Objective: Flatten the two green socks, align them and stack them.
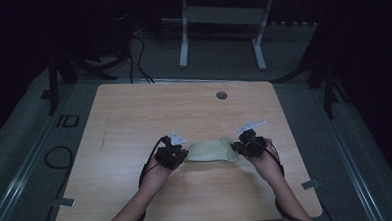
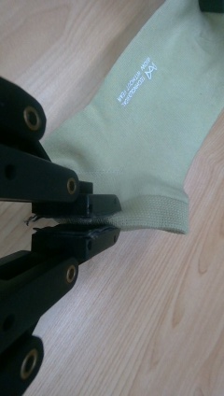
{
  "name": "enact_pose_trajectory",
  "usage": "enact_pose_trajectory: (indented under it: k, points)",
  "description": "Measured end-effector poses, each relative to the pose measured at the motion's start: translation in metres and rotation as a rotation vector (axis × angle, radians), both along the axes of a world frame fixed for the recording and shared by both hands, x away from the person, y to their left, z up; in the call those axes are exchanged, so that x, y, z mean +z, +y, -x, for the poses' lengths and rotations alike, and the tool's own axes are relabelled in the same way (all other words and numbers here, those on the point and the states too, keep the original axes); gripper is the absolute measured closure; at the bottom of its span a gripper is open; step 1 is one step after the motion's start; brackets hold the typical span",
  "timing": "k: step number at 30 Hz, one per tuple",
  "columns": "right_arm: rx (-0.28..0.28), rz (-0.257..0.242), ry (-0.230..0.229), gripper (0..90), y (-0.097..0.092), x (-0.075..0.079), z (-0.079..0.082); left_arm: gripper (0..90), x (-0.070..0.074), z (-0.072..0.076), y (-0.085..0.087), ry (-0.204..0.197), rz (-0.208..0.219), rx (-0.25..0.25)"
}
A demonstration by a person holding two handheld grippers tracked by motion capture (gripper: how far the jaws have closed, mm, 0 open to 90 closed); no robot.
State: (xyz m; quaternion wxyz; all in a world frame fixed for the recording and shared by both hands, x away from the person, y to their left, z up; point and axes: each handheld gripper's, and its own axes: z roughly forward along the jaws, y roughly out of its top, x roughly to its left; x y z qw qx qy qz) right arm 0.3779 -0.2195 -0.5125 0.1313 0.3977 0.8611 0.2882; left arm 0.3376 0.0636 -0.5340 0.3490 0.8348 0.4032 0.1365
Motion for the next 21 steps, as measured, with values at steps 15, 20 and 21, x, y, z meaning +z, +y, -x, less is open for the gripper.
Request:
enact_pose_trajectory:
  k: [15, 20, 21]
  points:
    - [-0.006, 0.042, 0.053, 83.4, 0.004, -0.029, -0.009, 86.7, -0.024, -0.01, 0.004, 0.053, 0.005, 0.016]
    - [-0.008, 0.053, 0.045, 82.0, 0.006, -0.029, -0.008, 72.6, -0.023, -0.01, 0.007, 0.053, 0.007, 0.03]
    - [-0.007, 0.053, 0.043, 79.9, 0.006, -0.028, -0.008, 64.6, -0.021, -0.009, 0.008, 0.043, 0.025, 0.033]
